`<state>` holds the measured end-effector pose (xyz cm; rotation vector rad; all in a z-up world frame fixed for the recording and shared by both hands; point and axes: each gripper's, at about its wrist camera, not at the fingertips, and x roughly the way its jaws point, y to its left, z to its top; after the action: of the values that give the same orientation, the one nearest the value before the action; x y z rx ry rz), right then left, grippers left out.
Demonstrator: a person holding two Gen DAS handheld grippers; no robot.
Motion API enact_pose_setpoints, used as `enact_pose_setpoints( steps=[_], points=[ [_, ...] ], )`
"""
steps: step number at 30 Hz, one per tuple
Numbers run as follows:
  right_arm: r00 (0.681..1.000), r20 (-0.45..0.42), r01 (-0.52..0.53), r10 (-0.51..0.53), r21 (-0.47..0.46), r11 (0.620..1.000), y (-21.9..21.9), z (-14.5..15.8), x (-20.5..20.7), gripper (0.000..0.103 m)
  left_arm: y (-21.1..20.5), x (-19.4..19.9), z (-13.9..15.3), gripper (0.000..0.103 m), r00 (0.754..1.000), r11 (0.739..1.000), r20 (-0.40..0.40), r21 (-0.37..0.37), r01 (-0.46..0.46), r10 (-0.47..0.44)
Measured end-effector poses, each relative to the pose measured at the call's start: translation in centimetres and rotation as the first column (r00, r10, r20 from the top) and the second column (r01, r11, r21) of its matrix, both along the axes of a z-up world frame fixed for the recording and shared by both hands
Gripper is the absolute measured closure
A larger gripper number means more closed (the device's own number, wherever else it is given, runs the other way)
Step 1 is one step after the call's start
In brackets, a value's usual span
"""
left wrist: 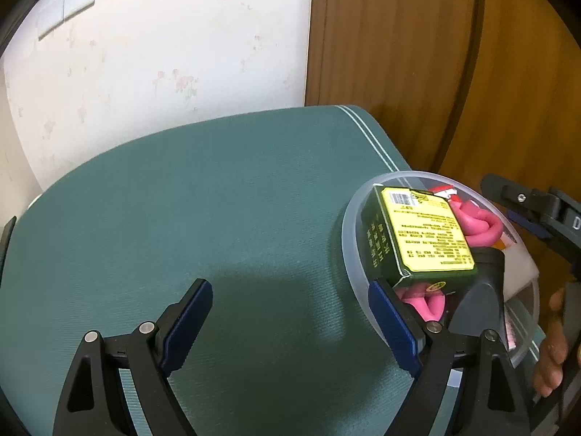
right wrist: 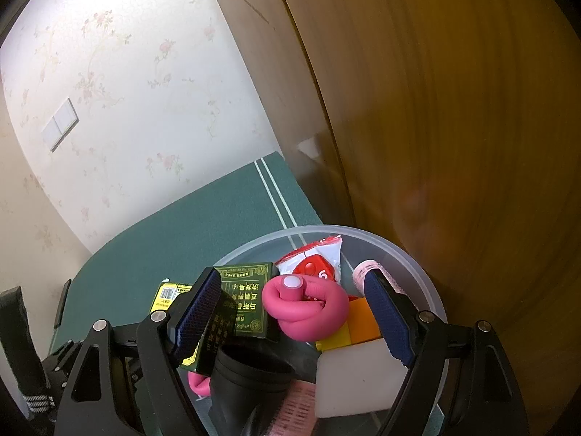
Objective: Organize objects
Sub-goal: 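Release the yellow box into the bowl with the left tool while the right tool releases the curler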
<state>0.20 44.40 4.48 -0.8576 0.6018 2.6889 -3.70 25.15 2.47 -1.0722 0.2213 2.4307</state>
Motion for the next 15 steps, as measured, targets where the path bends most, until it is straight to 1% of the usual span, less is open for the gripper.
enact_pose_setpoints(
  steps=[4,8,12,15],
  points=[
    [1.000,-0.001,-0.002,0.002,0.003,1.000,-0.3,0.0,-0.3,0.021,-0.5,0.4,0.5,0.007,1.000,1.000,-0.015,0.014,-0.002,0.003],
    [1.000,-0.001,-0.004,0.004,0.007,1.000,-0.9,0.0,-0.7,0.021,-0.8,0.7,0.7,0.007,1.000,1.000,-0.017,0.020,-0.002,0.002],
    [1.000,-0.001,-0.001,0.001,0.006,1.000,-0.6,0.3,-0.1,0.021,-1.3,1.4,0.9,0.005,1.000,1.000,-0.028,0.016,-0.010,0.010],
    [1.000,-0.002,-0.001,0.001,0.006,1.000,-0.6,0.3,-0.1,0.021,-1.7,2.0,1.1,0.002,0.999,1.000,-0.034,0.022,-0.014,0.015]
  ],
)
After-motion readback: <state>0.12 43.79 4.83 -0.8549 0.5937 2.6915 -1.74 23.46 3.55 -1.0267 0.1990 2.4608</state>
